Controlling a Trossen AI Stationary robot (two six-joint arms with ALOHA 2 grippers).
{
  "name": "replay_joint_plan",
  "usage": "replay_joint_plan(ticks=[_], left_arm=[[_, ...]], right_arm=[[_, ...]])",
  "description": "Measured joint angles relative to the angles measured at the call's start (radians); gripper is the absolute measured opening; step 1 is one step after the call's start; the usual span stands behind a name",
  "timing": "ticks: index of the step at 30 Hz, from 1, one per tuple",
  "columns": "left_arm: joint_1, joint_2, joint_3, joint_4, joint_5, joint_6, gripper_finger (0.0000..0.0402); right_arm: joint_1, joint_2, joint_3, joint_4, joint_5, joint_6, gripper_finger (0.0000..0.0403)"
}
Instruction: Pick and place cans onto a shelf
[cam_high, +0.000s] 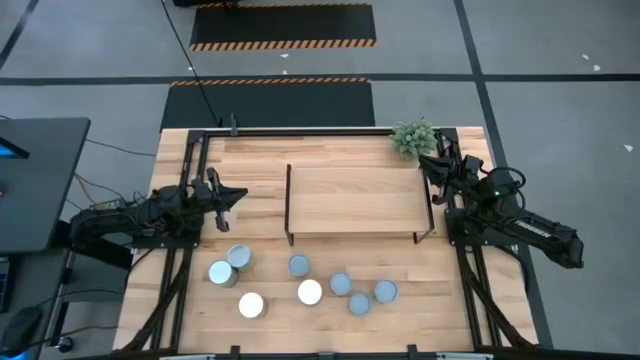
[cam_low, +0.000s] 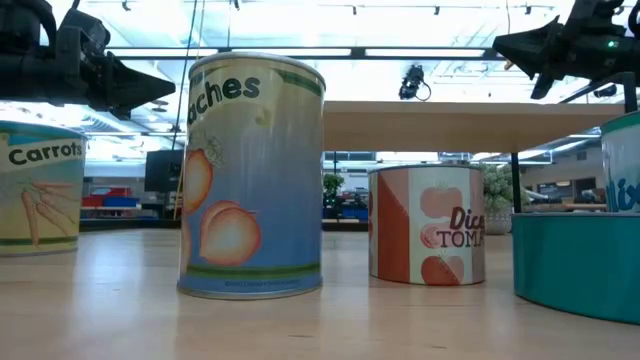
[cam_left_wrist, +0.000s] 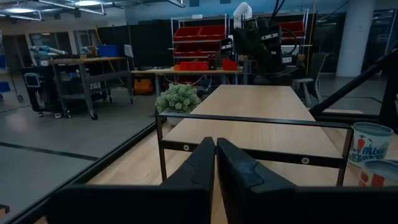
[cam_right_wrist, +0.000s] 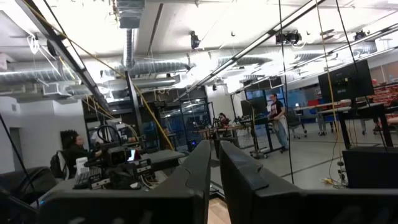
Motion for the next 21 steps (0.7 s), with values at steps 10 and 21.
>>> replay_joint_plan(ticks=[10, 21], left_arm=[[0.0, 0.0, 0.0, 0.0, 0.0, 0.0, 0.0025], [-0.004, 0.0, 0.0, 0.074, 0.045, -0.283, 0.0025]], right_arm=[[0.0, 0.0, 0.0, 0.0, 0.0, 0.0, 0.0042], [0.0, 0.0, 0.0, 0.0, 0.0, 0.0, 0.0042]])
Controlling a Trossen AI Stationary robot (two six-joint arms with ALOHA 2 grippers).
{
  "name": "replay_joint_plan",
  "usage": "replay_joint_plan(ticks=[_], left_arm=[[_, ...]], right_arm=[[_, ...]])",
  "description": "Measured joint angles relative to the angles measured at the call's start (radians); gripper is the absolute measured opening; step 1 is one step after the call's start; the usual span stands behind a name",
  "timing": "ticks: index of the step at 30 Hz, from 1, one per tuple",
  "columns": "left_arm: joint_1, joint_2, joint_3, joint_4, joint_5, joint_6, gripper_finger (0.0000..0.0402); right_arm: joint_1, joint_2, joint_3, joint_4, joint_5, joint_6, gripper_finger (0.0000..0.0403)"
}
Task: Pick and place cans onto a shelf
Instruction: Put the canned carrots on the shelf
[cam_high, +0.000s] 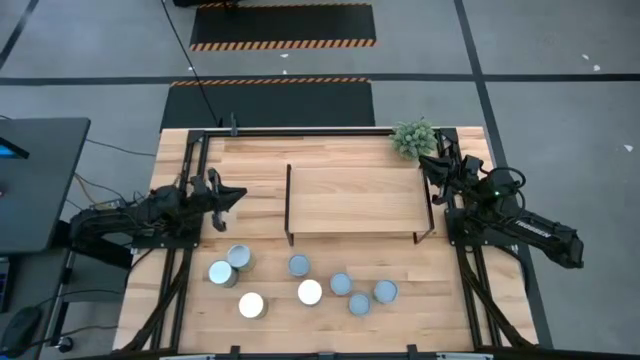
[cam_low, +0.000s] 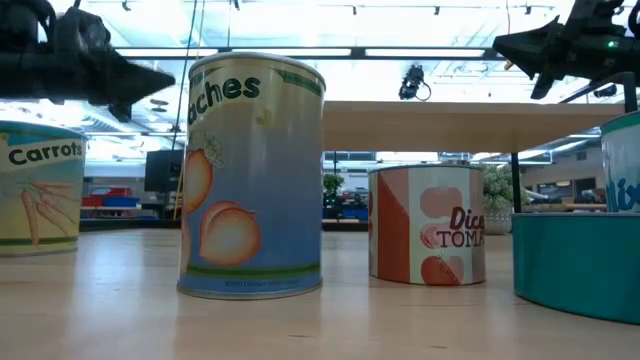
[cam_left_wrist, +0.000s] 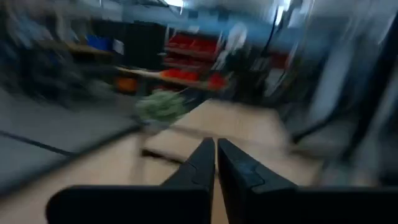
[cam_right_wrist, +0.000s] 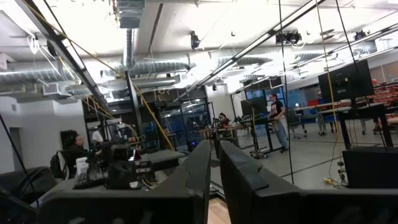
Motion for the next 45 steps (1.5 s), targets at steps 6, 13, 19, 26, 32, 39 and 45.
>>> replay_joint_plan(ticks=[6, 13, 19, 26, 32, 39, 45], left_arm=[[0.0, 0.0, 0.0, 0.163, 0.008, -0.571, 0.0025], [0.0, 0.0, 0.0, 0.193, 0.008, -0.749, 0.0025], [0.0, 0.0, 0.0, 0.194, -0.066, -0.755, 0.0025], [0.0, 0.0, 0.0, 0.291, -0.124, -0.746, 0.0025], [0.0, 0.016, 0.105, 0.192, -0.014, -0.619, 0.0025], [0.0, 0.123, 0.372, -0.289, 0.068, -0.457, 0.0061], [0.0, 0.256, 0.564, -0.61, 0.104, -0.389, 0.0148]], right_arm=[[0.0, 0.0, 0.0, 0.004, 0.0, 0.001, 0.0042], [-0.002, 0.0, 0.0, 0.061, 0.034, 0.296, 0.0042], [-0.002, 0.0, 0.0, 0.061, 0.053, 0.452, 0.0042], [-0.002, 0.0, 0.0, 0.064, 0.061, 0.747, 0.0042], [-0.002, 0.0, 0.0, 0.091, 0.132, 0.965, 0.0042], [0.013, 0.028, 0.046, 0.067, 0.1, 0.871, 0.0029], [0.021, 0.132, 0.205, -0.134, -0.006, 0.706, 0.0005]])
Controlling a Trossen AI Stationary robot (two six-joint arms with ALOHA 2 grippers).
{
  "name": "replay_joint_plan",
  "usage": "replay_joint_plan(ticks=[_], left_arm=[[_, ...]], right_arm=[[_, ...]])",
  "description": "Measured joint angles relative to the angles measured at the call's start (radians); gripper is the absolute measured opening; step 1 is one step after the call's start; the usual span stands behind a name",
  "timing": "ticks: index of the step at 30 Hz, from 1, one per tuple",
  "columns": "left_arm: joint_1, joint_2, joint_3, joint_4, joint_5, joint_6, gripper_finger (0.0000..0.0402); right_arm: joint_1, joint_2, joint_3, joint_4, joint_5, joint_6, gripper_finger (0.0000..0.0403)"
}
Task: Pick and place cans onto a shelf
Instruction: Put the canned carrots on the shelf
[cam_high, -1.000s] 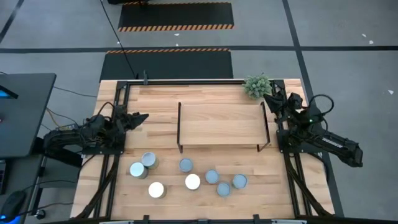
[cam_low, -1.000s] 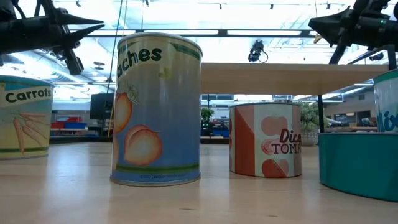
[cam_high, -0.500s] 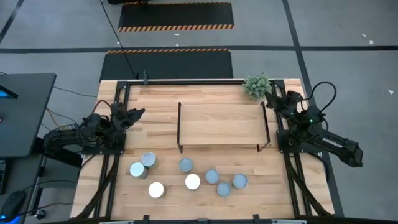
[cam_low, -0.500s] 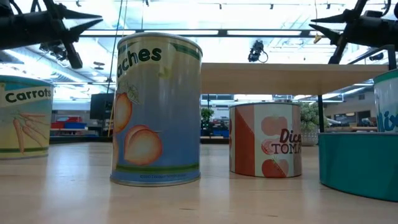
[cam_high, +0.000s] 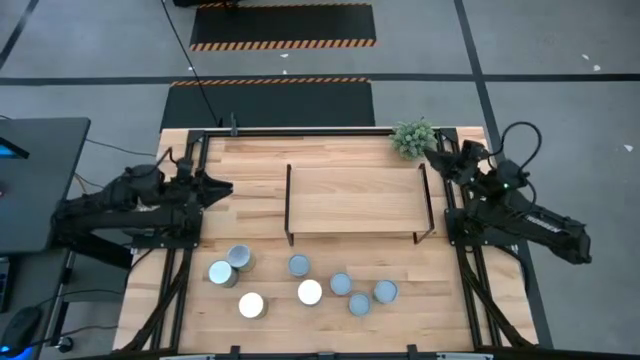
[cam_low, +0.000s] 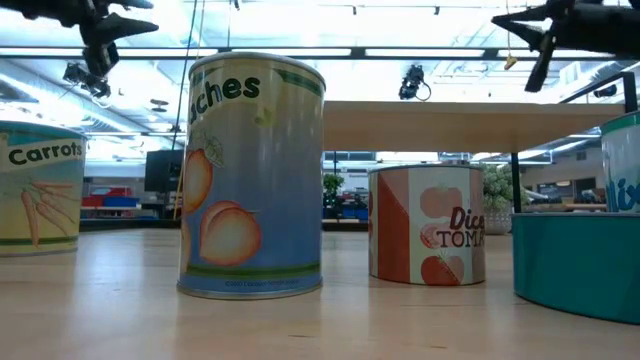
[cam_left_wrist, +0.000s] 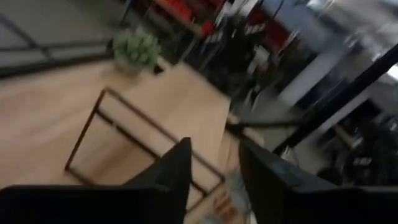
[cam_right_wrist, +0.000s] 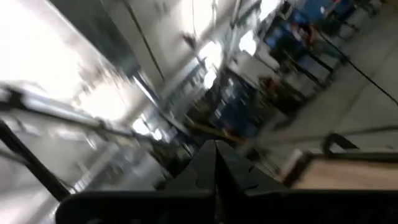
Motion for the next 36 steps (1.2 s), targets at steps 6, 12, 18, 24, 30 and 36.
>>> replay_joint_plan(ticks=[6, 12, 18, 24, 30, 36], left_arm=[[0.0, 0.143, 0.126, -0.173, 0.13, -0.026, 0.0194], [-0.003, 0.313, 0.216, -0.285, 0.225, 0.001, 0.0197], [-0.073, 0.464, 0.279, -0.338, 0.319, -0.007, 0.0225], [-0.17, 0.565, 0.292, -0.352, 0.346, -0.031, 0.0307], [-0.224, 0.663, 0.292, -0.372, 0.362, -0.083, 0.0352], [-0.367, 0.708, 0.389, -0.44, 0.325, -0.195, 0.0333]], right_arm=[[0.0, 0.154, 0.227, -0.358, -0.091, -0.196, 0.0005], [0.018, 0.283, 0.393, -0.569, -0.123, -0.339, 0.0005], [0.088, 0.365, 0.517, -0.706, -0.094, -0.401, 0.0005], [0.176, 0.428, 0.593, -0.777, -0.011, -0.471, 0.0005], [0.231, 0.485, 0.596, -0.788, 0.043, -0.502, 0.0005], [0.274, 0.535, 0.596, -0.795, 0.079, -0.505, 0.0005]])
